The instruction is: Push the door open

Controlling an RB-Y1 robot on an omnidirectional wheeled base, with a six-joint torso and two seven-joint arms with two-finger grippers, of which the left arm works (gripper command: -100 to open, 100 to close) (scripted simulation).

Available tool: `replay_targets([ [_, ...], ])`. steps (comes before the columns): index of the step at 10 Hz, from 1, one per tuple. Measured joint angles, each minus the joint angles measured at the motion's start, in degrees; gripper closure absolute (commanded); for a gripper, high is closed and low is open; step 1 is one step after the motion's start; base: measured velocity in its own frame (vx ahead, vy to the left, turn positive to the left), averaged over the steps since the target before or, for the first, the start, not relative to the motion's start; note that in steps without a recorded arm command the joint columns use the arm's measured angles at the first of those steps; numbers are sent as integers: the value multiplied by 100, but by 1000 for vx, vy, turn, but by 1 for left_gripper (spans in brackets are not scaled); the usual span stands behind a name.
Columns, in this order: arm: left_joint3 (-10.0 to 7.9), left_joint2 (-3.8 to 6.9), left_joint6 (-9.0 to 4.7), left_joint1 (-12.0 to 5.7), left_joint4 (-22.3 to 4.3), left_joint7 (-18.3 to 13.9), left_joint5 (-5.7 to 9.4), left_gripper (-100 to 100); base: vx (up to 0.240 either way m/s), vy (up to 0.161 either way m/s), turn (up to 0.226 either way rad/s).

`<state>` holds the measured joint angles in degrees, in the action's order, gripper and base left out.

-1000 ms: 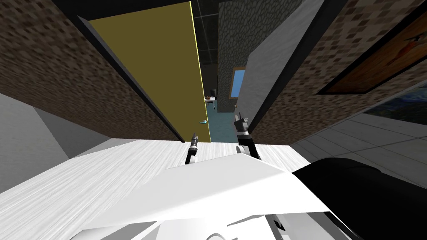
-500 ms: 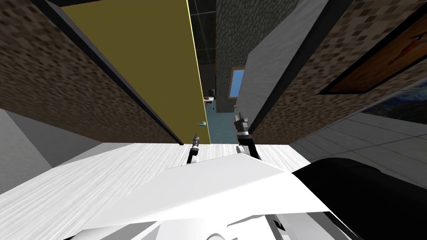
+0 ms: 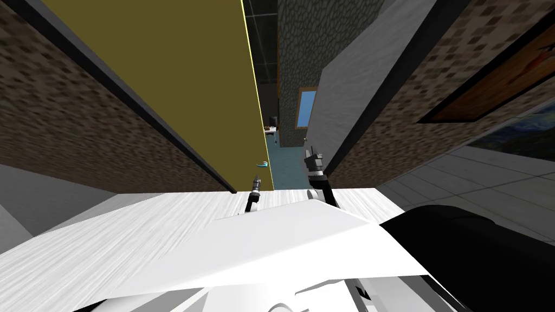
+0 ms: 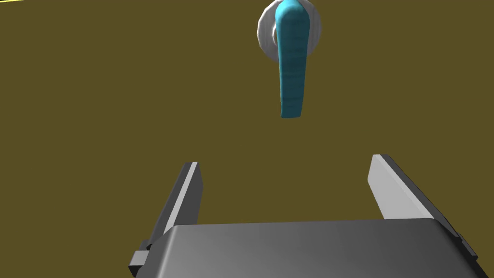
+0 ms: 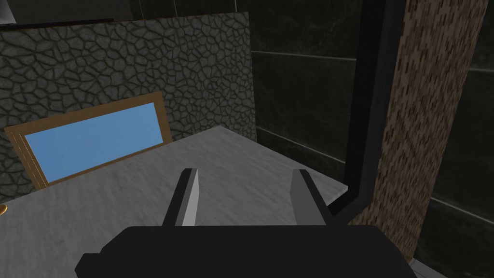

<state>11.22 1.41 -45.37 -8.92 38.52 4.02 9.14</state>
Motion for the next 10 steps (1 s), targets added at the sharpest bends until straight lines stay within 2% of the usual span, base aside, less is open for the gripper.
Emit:
replay_targets([
  [1, 7, -21, -47, -98, -202, -14, 21, -100, 138, 64, -78],
  [3, 29, -63, -34, -128, -286, -7, 41, -100, 88, 2, -20],
  [4, 15, -14, -76, -173, -385, -14, 49, -100, 178, -46, -31],
  [7, -13, 89, -36, -142, -320, -7, 59, -100, 202, -14, -26],
  [10, -47, 74, -27, -151, -343, -3, 73, -100, 191, -47, -25],
])
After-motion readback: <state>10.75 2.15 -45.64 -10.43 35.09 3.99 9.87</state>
